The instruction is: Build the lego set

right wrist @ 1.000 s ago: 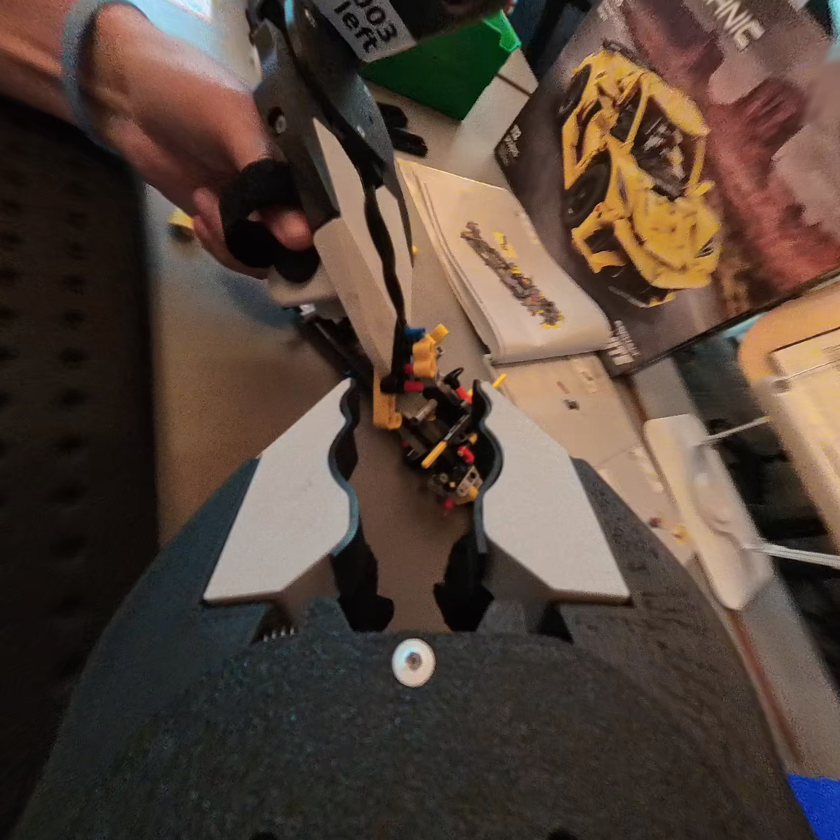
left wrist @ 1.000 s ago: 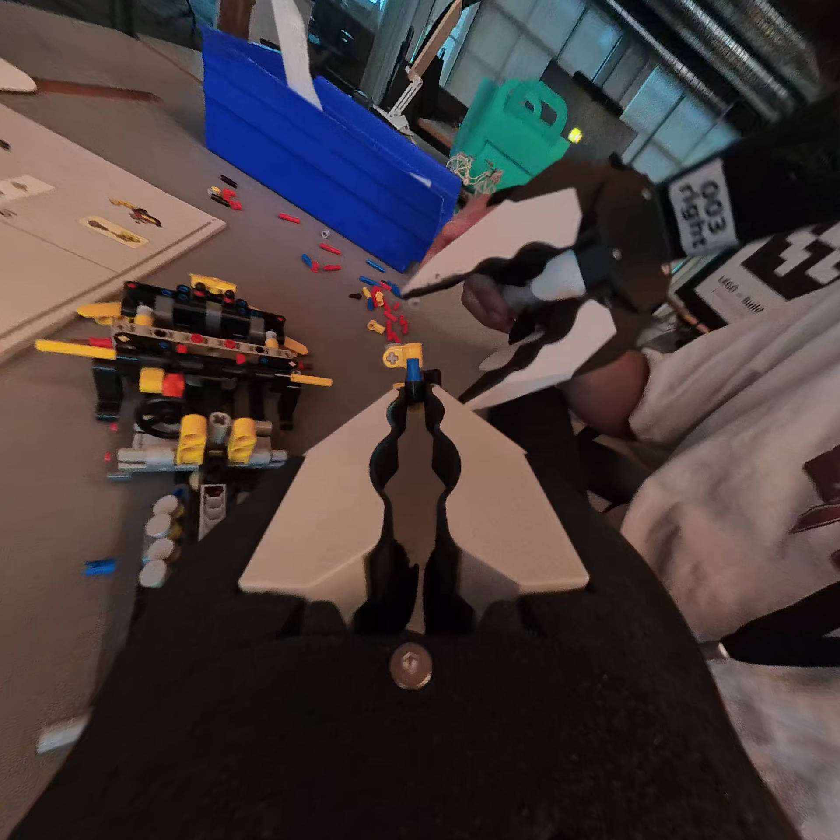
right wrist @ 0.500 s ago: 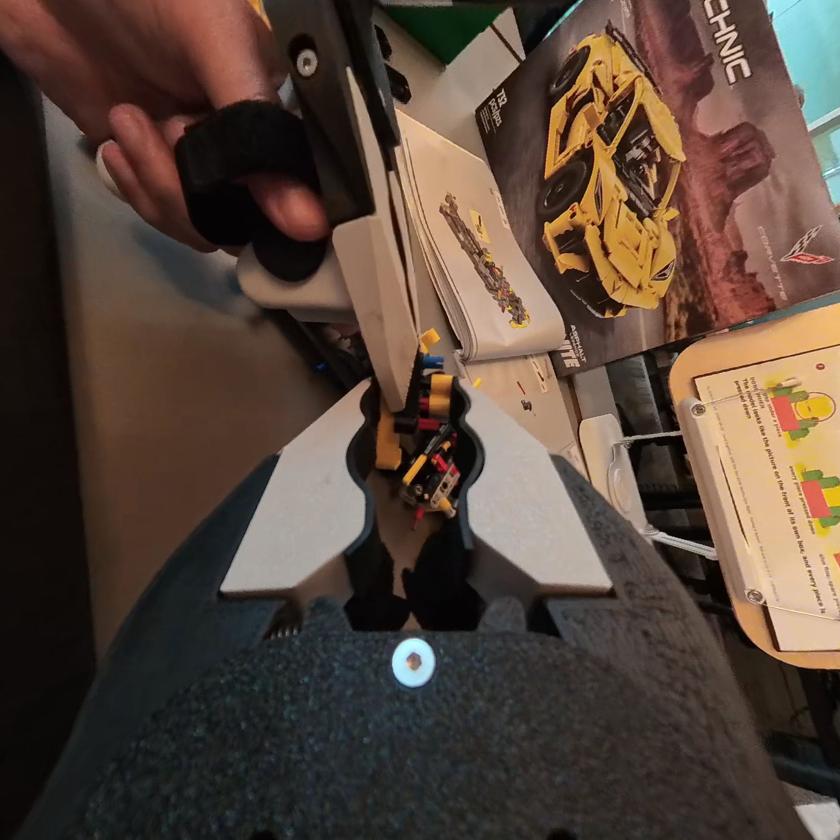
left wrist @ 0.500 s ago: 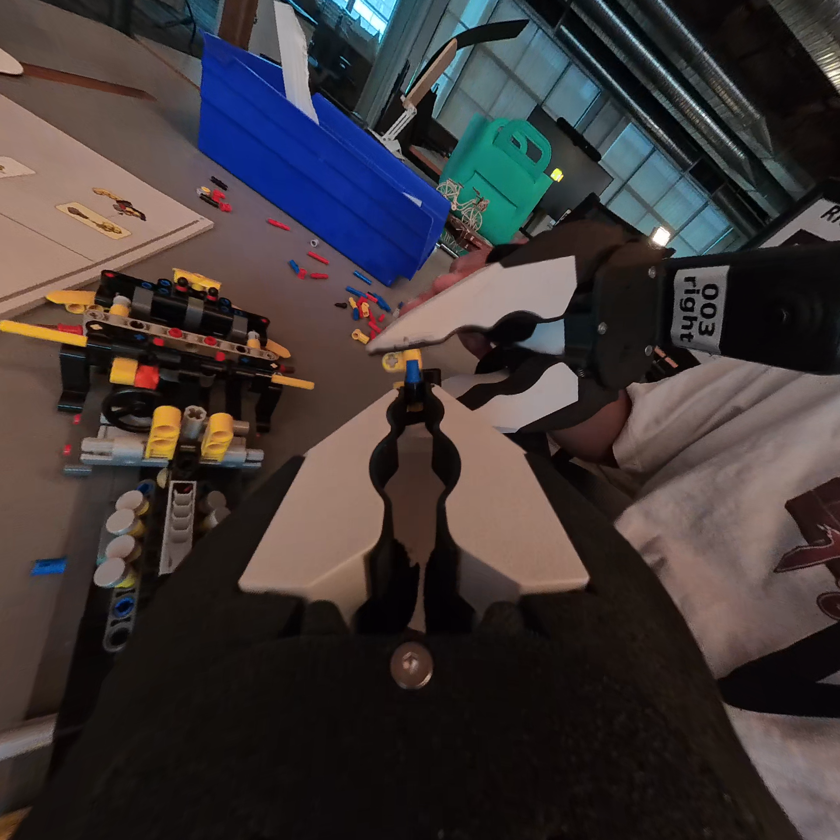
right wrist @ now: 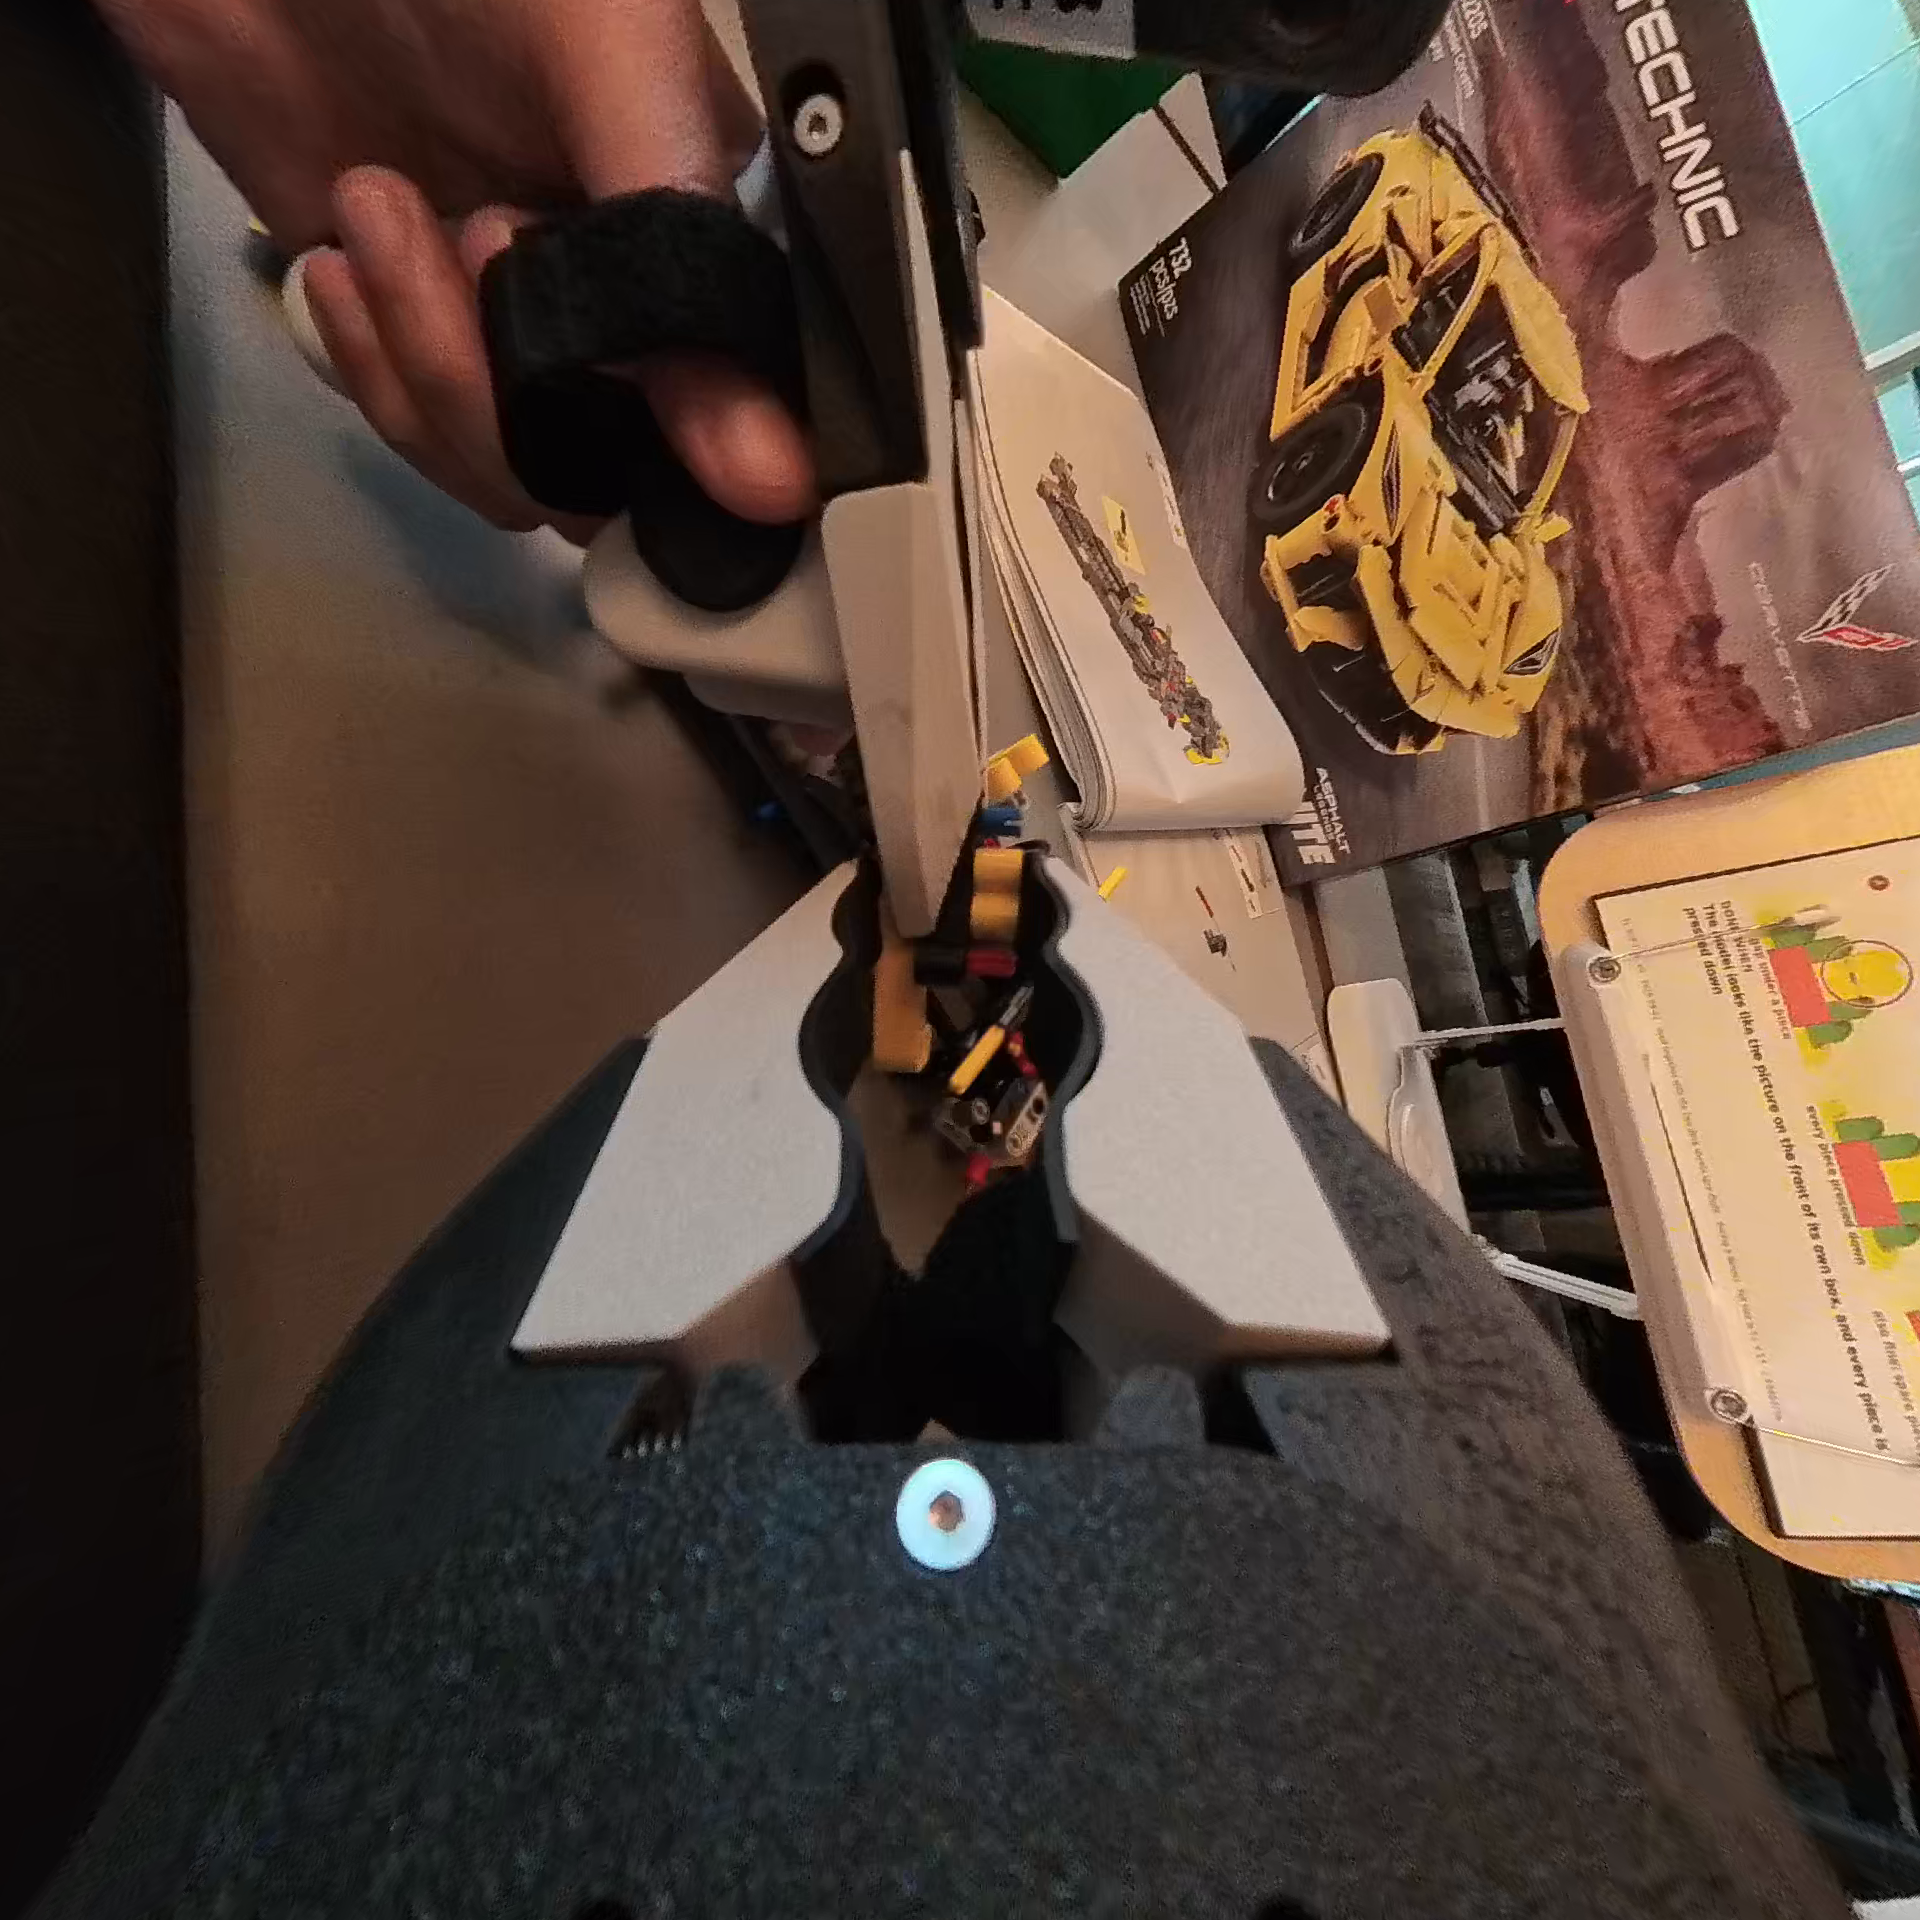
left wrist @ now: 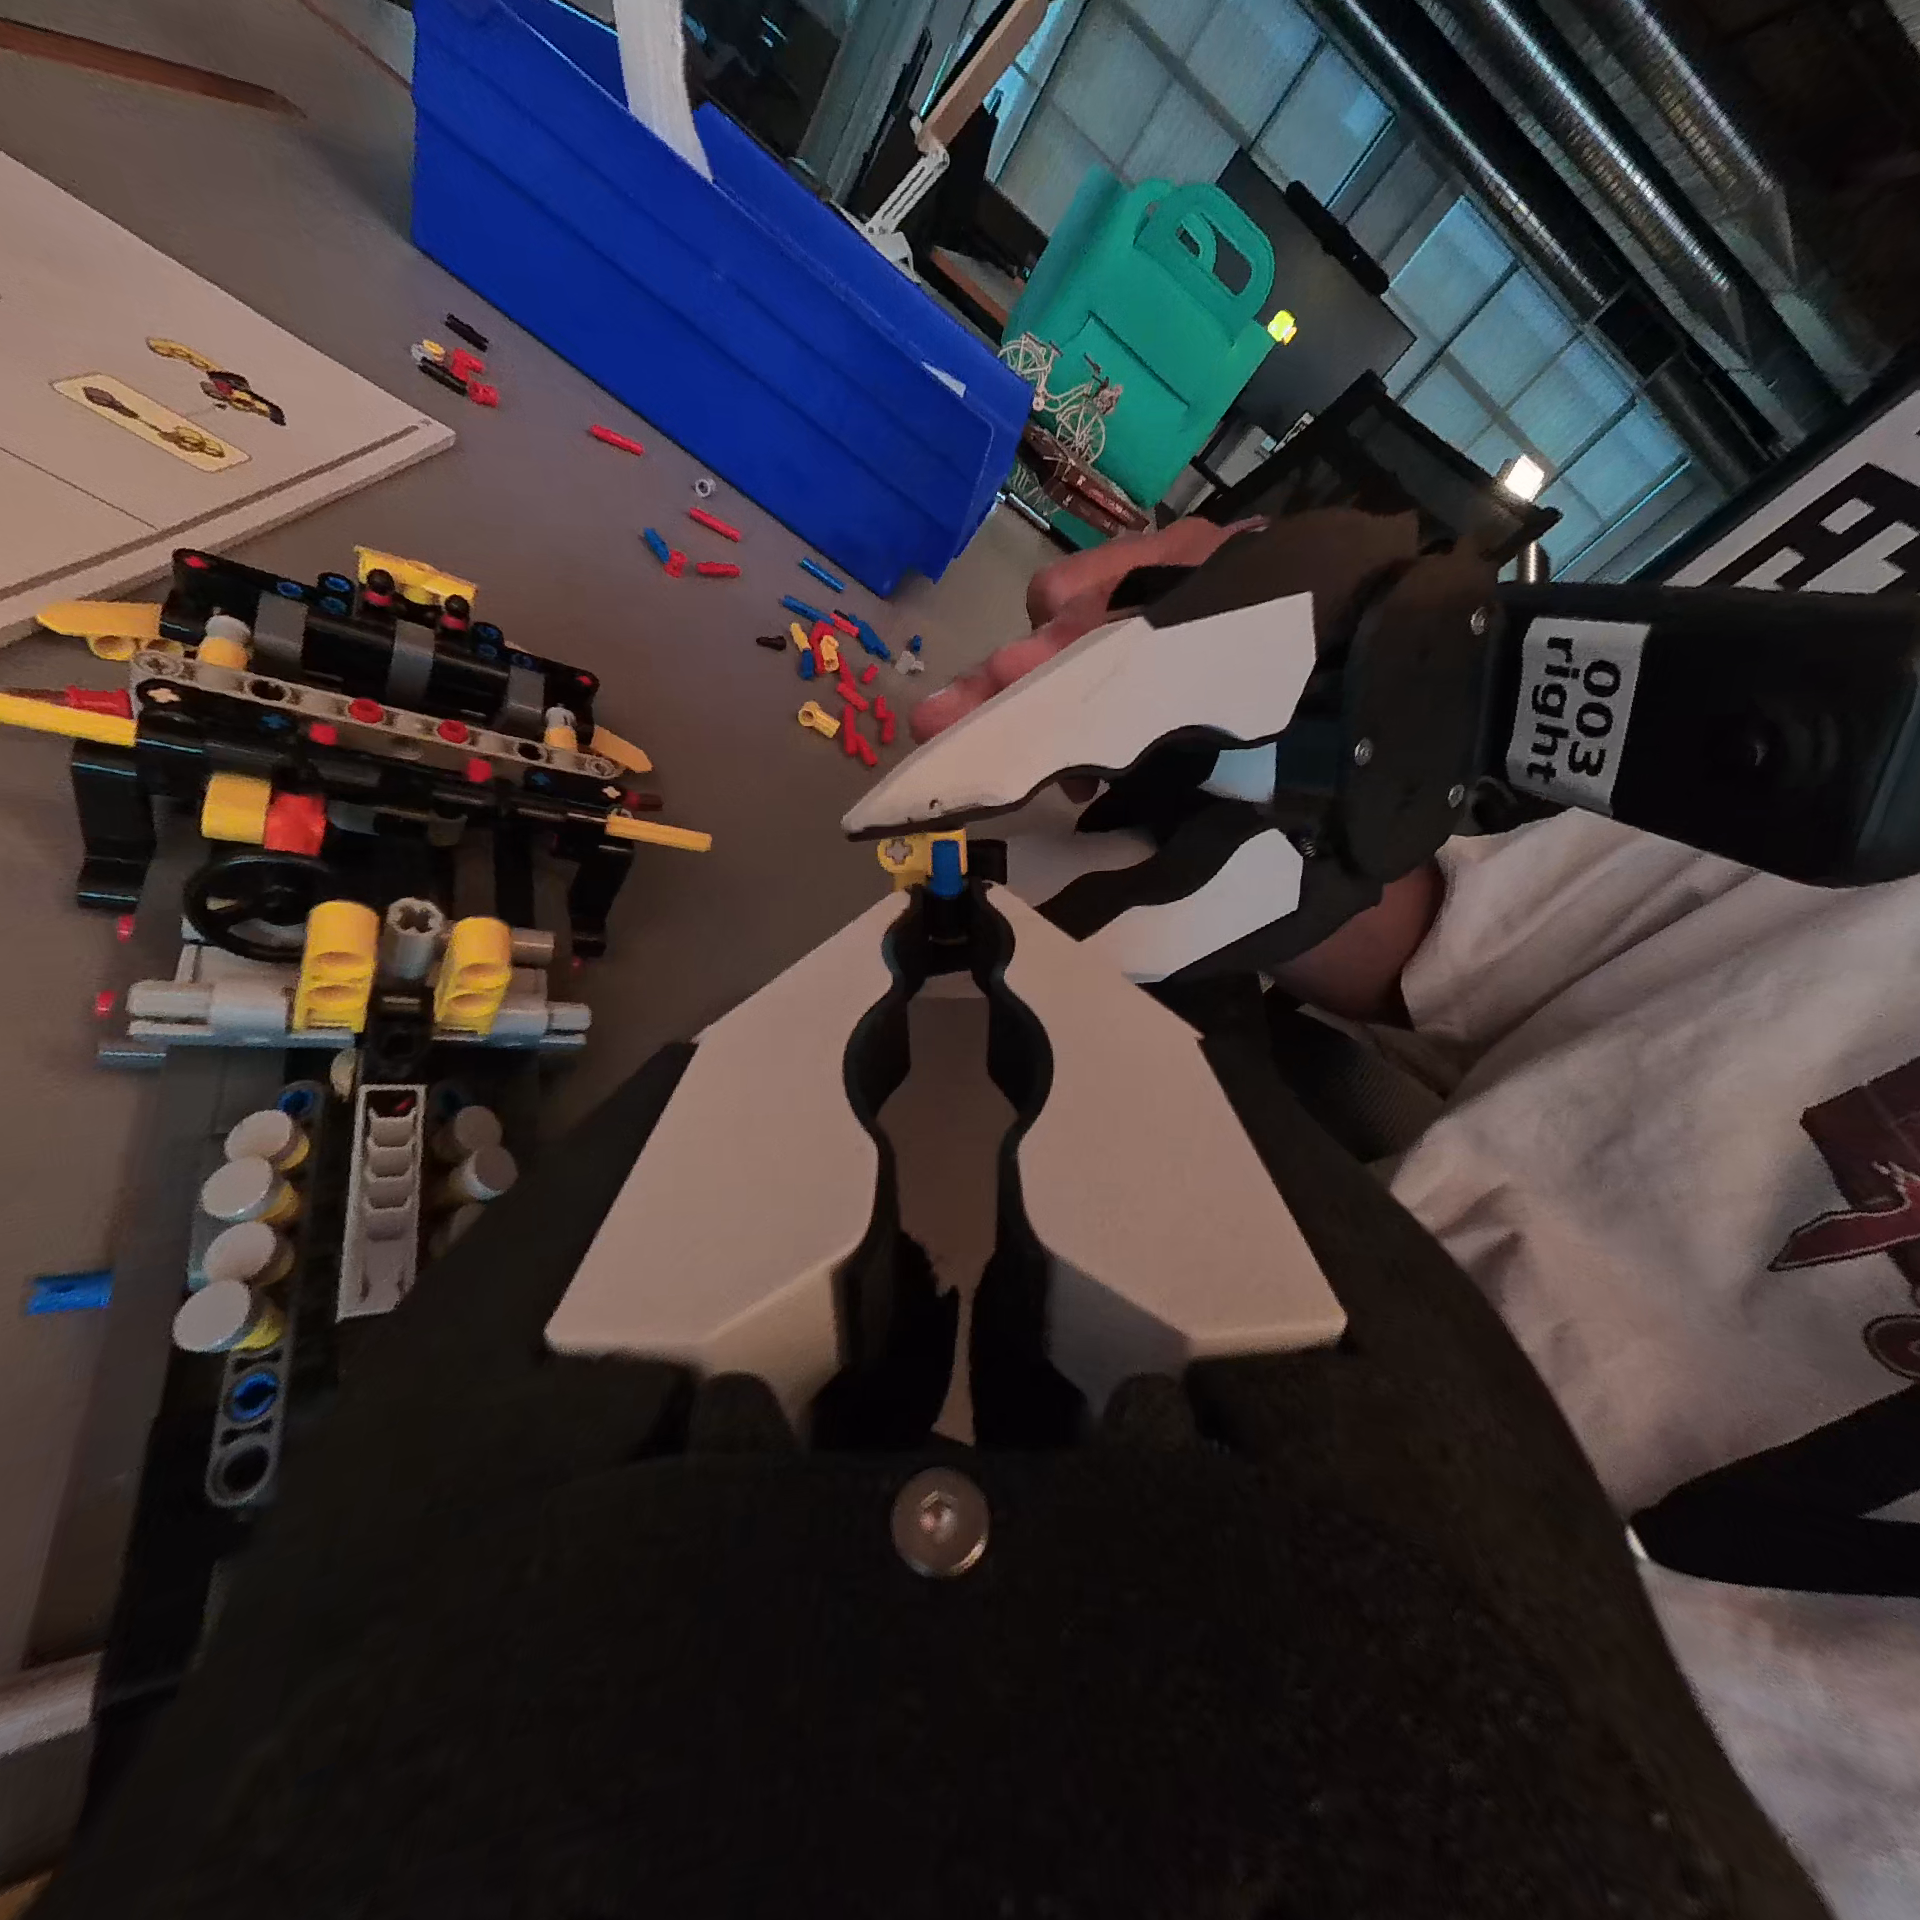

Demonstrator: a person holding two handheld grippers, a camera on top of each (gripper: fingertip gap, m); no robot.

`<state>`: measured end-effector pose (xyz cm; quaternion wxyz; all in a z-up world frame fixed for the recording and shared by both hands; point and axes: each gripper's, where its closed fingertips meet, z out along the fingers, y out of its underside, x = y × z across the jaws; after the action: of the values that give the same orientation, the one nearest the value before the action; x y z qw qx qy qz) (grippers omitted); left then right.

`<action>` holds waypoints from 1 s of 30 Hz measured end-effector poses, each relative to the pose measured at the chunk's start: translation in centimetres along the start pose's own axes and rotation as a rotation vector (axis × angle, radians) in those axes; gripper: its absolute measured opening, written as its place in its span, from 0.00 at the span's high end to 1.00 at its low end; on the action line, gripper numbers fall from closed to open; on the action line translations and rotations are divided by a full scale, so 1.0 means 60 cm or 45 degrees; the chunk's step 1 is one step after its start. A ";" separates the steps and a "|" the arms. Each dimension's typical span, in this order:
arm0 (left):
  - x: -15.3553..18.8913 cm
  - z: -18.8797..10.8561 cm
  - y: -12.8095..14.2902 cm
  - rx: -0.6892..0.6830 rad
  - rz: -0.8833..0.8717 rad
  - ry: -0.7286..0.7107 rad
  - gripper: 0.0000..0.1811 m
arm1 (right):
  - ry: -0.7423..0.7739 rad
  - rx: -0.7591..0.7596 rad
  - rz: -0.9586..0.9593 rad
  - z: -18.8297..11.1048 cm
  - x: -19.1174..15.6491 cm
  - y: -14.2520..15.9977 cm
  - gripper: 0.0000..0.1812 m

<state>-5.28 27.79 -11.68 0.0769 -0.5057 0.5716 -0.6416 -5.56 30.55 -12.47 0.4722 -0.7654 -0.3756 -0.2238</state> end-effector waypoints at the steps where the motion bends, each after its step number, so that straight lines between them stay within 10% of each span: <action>1: 0.001 0.000 -0.001 0.002 0.008 -0.003 0.96 | 0.010 0.010 -0.008 -0.001 0.001 0.000 0.84; 9: -0.021 -0.009 -0.015 0.070 0.055 -0.124 0.96 | 0.074 0.129 0.134 0.000 0.010 -0.009 0.74; 13: -0.021 -0.035 -0.050 0.209 0.381 -0.299 0.96 | -0.004 0.375 0.667 -0.030 0.051 -0.024 0.70; 22: 0.051 -0.051 -0.096 0.451 1.356 -0.642 0.95 | -1.167 0.955 1.947 -0.067 0.066 -0.095 0.71; 30: 0.054 -0.042 -0.090 0.410 1.522 -0.718 0.96 | -1.203 0.957 1.970 -0.065 0.062 -0.093 0.84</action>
<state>-6.06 29.05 -5.06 0.6387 -0.2330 0.6084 -0.4095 -7.58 29.95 -5.01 0.5024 -0.6110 0.0325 0.6109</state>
